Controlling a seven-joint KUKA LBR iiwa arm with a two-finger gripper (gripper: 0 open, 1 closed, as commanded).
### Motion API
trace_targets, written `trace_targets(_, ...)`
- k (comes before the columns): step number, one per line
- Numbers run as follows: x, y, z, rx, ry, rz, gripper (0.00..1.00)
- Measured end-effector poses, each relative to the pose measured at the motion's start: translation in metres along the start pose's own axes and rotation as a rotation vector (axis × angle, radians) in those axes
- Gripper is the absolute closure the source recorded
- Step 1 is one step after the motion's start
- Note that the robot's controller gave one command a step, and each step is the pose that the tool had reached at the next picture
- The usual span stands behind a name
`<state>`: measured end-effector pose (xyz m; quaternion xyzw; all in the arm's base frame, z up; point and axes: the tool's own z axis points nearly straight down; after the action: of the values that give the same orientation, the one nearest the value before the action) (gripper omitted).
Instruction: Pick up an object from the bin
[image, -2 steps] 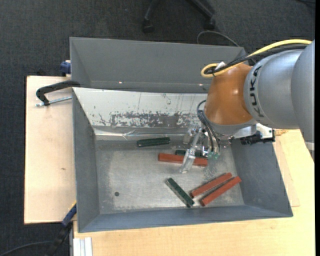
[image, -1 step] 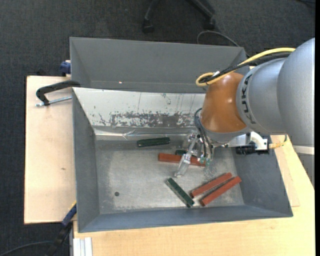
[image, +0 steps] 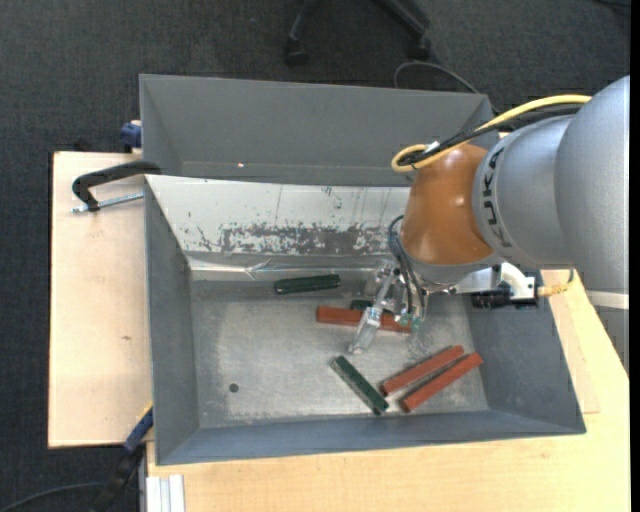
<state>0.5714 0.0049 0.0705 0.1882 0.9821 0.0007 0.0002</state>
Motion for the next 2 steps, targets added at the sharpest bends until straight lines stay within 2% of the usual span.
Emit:
trace_targets(1,0.0,0.0,0.0,0.0,-0.001,0.0,1.0)
trace_targets(2,-0.001,0.001,-0.026,-0.002,-0.006,-0.001,1.0)
